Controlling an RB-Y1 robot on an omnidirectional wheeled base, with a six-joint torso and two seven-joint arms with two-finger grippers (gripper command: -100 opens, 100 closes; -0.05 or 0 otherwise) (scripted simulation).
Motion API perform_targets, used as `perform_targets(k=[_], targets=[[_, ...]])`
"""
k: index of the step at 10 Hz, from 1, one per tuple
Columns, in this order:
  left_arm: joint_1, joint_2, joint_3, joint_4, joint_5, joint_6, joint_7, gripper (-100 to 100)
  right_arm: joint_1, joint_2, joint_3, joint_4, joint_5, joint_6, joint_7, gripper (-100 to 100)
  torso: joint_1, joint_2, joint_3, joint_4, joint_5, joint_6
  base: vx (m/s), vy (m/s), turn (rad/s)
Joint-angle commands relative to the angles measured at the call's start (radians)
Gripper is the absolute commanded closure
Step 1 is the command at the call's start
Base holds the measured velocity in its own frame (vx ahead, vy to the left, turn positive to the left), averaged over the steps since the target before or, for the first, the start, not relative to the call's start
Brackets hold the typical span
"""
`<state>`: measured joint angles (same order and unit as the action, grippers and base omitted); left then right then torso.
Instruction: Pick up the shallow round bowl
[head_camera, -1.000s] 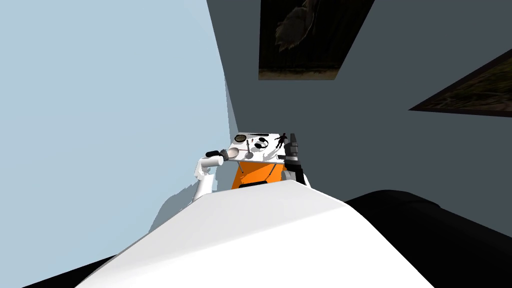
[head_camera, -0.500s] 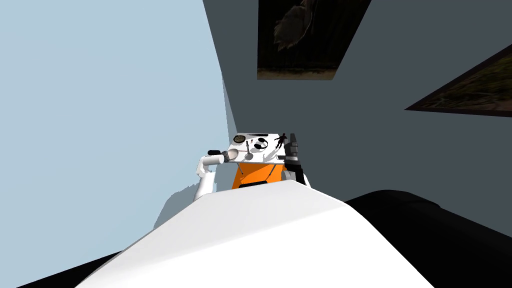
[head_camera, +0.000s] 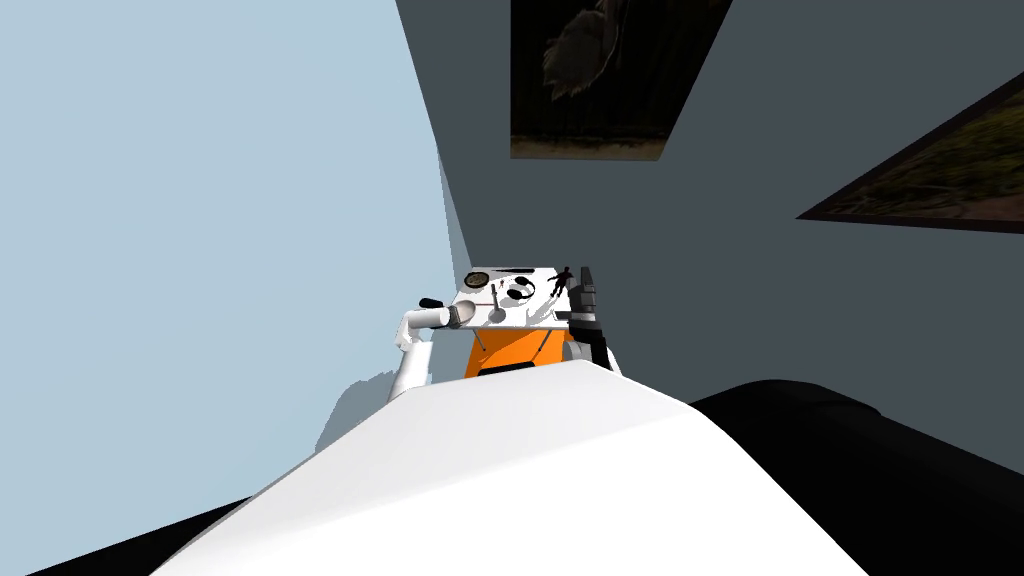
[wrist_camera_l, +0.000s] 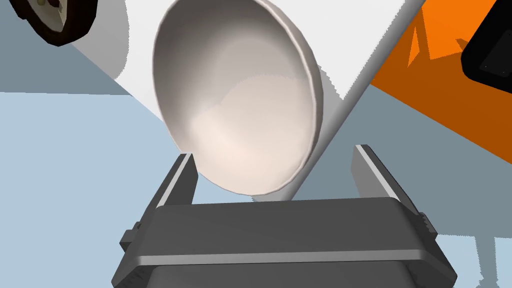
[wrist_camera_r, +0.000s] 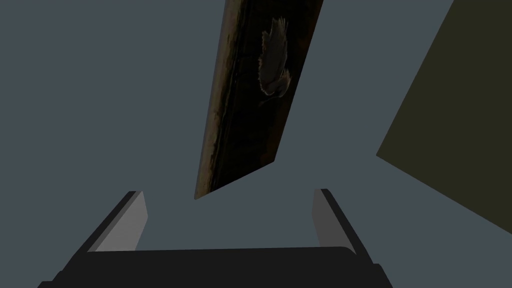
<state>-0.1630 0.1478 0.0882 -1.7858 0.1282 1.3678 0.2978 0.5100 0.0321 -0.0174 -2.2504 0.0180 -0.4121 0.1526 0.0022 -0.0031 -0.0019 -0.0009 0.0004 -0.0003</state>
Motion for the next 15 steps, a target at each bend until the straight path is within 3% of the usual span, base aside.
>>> perform_targets(k=[1,5,7,8,9,10,13,14,15], targets=[[-0.011,0.001,0.0,0.015,0.006,0.049,0.008,-100,0.0,0.0,0.0,0.0,0.0,0.0,0.0,0,0.0,0.0,0.0,0.0,0.0,0.0,0.037,0.03,-0.063],[-0.028,0.002,-0.001,0.057,0.023,0.155,0.025,-100,0.0,0.0,0.0,0.0,0.0,0.0,0.0,0,0.001,0.0,0.0,0.0,0.0,0.0,0.049,0.043,-0.09],[-0.02,0.0,-0.003,0.079,0.029,0.189,0.03,-100,0.0,0.0,0.0,0.0,0.0,0.0,0.0,0,0.0,0.0,0.0,0.0,0.0,0.0,0.037,0.026,-0.072],[-0.027,0.002,-0.001,0.073,0.029,0.177,0.027,-100,0.0,0.0,0.0,0.0,0.0,0.0,0.0,0,-0.001,0.0,0.0,0.0,0.0,0.0,0.012,0.011,-0.015],[-0.026,0.002,-0.001,0.074,0.029,0.182,0.029,0,0.0,0.0,0.0,0.0,0.0,0.0,0.0,0,-0.002,0.002,0.001,0.0,0.0,0.0,0.0,0.0,0.0],[-0.025,-0.002,-0.002,0.107,0.026,0.146,0.023,-100,0.0,0.0,0.0,0.0,0.0,0.0,0.0,0,-0.002,0.002,0.001,0.0,0.0,0.0,0.012,-0.001,0.0],[-0.023,-0.006,-0.003,0.148,0.022,0.102,0.016,-100,0.0,0.0,0.0,0.0,0.0,0.0,0.0,0,-0.003,0.002,0.001,0.0,-0.001,0.0,0.014,-0.003,0.001],[-0.024,-0.004,-0.001,0.142,0.024,0.113,0.017,-100,0.0,0.0,0.0,0.0,0.0,0.0,0.0,0,-0.003,0.002,0.001,0.0,-0.001,0.0,0.006,-0.002,0.0],[-0.024,-0.004,-0.001,0.145,0.024,0.108,0.016,100,0.0,0.0,0.0,0.0,0.0,0.0,0.0,0,-0.003,0.002,0.001,0.001,-0.001,0.0,0.0,0.0,0.0]])
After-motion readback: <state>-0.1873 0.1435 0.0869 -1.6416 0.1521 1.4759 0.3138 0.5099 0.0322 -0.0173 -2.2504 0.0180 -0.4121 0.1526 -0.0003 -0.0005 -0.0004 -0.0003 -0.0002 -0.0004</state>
